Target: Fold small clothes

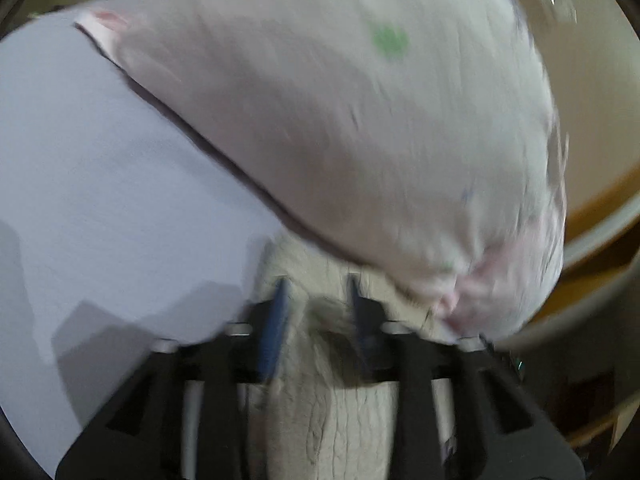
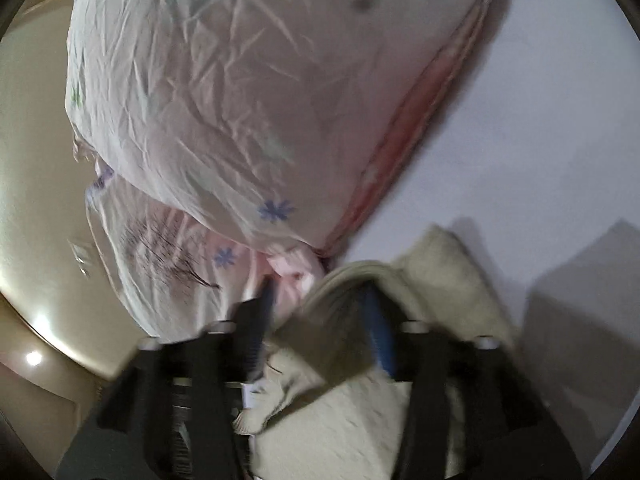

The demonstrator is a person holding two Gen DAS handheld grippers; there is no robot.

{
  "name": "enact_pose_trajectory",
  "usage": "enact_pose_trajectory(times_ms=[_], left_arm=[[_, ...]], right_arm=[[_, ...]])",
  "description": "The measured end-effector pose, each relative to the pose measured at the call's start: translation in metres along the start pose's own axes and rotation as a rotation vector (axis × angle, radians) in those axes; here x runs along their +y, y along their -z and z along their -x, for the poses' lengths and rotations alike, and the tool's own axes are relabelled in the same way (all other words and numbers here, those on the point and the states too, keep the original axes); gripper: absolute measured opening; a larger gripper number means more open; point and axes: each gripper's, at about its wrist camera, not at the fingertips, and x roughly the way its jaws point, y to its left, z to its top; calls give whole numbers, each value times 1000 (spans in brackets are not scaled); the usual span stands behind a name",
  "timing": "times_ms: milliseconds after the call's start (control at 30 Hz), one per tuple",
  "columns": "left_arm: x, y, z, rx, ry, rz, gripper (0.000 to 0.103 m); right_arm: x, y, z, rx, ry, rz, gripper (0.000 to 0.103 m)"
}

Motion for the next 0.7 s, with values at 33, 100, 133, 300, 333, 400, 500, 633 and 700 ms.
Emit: enact_pose_trajectory(times_ms=[33,100,133,300,333,400,500,633,700], left_arm=[[0,-2,8,-22,-7,4,75],[-5,4,22,-12,-33,-43,76],[-8,8,24,7,-41,-68,76],[-20,37,3,170,-109,-187,76],[-20,39,-1,187,-122,-196,76],[-21,45,-16,231,-144,-203,75],[-25,47,-21,227,-151,-214,72],[-19,52,-29,244,-125,-100,26],[-9,55,-34,266,-60,22,22]], right_arm=[[6,2,4,-10,-12,22,75],[16,12,20,-42,5,98,87],[20,17,26,-50,10,130,89],[20,34,52,-105,-11,242,93],[19,35,52,-109,-9,242,93],[9,34,57,-106,-13,233,93],[10,36,56,-100,-32,242,93],[7,37,53,-62,-77,223,94],[7,36,53,-53,-93,213,94]])
